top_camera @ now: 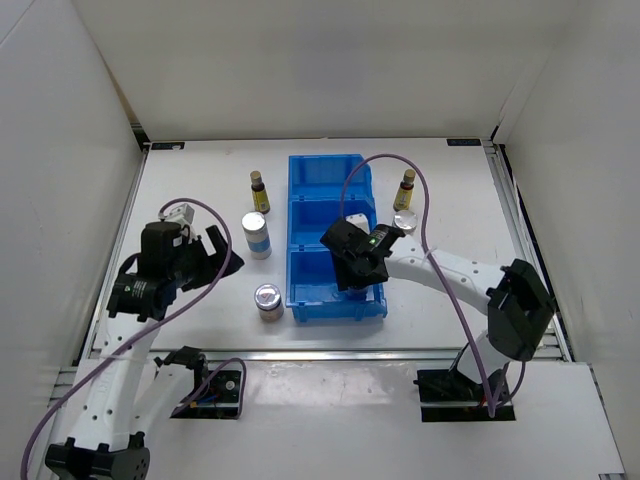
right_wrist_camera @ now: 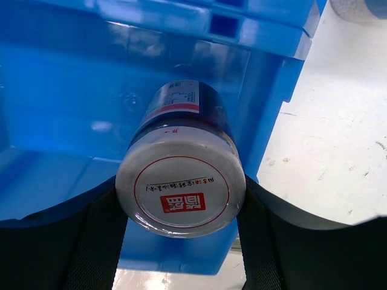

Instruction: Organize the condiment bottles

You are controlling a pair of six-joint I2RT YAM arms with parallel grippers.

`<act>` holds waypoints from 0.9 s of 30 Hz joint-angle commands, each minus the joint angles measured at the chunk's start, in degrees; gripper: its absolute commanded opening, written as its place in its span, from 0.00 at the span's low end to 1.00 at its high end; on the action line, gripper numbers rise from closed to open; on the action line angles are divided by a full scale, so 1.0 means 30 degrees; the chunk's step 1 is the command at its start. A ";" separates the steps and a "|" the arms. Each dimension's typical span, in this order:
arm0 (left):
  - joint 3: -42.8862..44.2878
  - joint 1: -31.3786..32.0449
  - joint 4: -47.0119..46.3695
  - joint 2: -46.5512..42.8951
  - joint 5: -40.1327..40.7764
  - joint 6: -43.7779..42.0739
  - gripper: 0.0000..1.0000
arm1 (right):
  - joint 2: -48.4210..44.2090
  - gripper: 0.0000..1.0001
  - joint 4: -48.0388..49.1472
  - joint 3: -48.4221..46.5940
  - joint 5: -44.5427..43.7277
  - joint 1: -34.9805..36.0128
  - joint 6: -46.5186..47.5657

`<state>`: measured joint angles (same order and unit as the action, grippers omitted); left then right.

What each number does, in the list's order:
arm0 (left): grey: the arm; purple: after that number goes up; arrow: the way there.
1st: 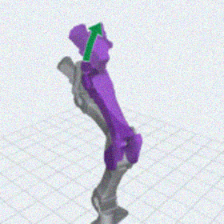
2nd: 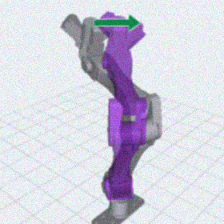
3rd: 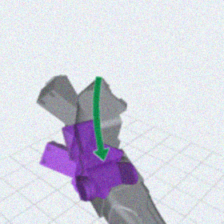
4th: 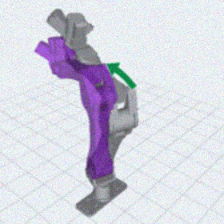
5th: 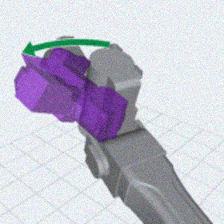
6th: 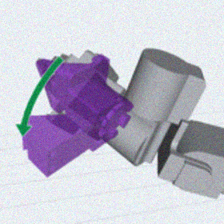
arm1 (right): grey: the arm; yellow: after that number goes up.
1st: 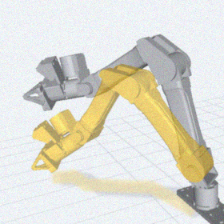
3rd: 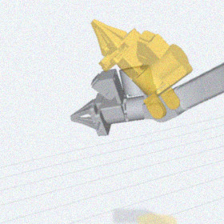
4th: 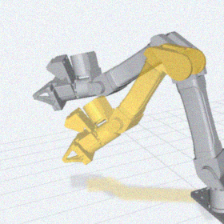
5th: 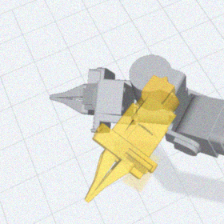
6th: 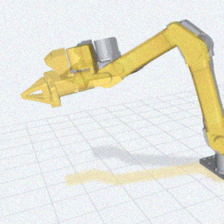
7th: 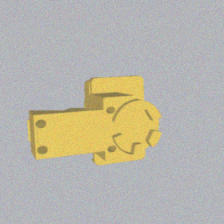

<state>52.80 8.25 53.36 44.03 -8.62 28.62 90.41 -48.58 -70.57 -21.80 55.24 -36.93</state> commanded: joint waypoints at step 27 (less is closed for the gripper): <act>-0.2247 0.8998 -0.0620 0.6387 0.4896 0.5401 1.00 | -0.7137 1.00 -0.1356 0.0082 -0.1346 -0.0338 -0.0757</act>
<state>46.44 34.50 53.04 62.54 2.68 43.35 70.78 -51.29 -72.20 -24.32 54.22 -37.95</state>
